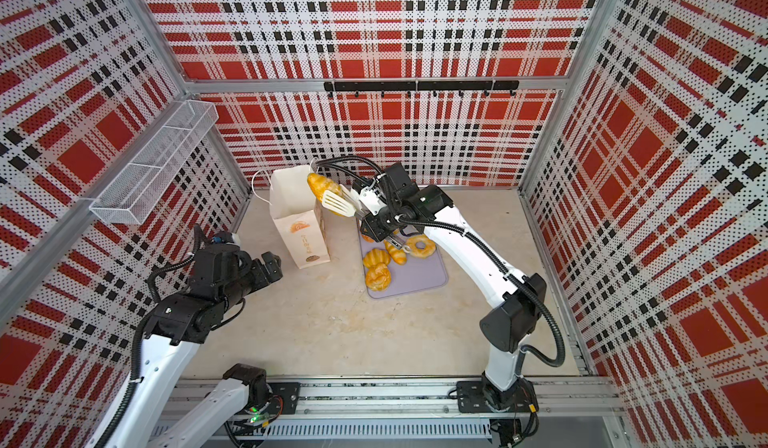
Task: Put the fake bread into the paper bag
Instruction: 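Carry the croissant in the tongs with right gripper over the bag opening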
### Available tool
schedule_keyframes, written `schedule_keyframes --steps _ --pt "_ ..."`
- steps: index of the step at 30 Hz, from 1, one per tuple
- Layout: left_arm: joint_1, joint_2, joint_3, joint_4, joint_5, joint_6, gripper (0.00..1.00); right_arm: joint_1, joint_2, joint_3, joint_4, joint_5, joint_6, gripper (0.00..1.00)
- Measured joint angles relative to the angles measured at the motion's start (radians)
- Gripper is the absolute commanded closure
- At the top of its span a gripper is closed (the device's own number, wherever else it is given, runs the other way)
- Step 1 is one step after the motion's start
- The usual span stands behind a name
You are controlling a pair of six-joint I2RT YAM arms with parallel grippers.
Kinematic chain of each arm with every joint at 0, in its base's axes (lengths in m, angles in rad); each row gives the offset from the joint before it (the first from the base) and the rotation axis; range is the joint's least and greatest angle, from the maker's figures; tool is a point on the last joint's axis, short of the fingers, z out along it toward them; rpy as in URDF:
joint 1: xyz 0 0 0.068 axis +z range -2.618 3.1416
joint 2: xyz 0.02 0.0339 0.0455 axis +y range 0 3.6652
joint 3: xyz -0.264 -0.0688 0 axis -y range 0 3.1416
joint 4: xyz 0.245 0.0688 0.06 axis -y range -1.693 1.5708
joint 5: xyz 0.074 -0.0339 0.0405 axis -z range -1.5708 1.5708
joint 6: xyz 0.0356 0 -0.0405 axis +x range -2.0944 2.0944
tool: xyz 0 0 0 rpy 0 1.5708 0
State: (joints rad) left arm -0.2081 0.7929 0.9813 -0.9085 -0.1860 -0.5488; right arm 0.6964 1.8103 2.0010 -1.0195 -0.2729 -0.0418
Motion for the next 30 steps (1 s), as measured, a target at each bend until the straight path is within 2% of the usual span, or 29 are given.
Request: schedule_keyframes --steps 14,18,30 --pt "0.0 0.052 -0.051 0.016 0.094 -0.012 0.0 0.068 0.203 0.267 0.066 -0.061 0.14 0.73" --pt "0.0 0.056 -0.057 0.018 0.109 -0.012 0.01 0.08 0.245 0.316 0.069 -0.044 0.163 0.7" --pt "0.0 0.055 -0.068 0.02 0.13 -0.013 0.01 0.09 0.349 0.41 0.083 0.013 0.171 0.7"
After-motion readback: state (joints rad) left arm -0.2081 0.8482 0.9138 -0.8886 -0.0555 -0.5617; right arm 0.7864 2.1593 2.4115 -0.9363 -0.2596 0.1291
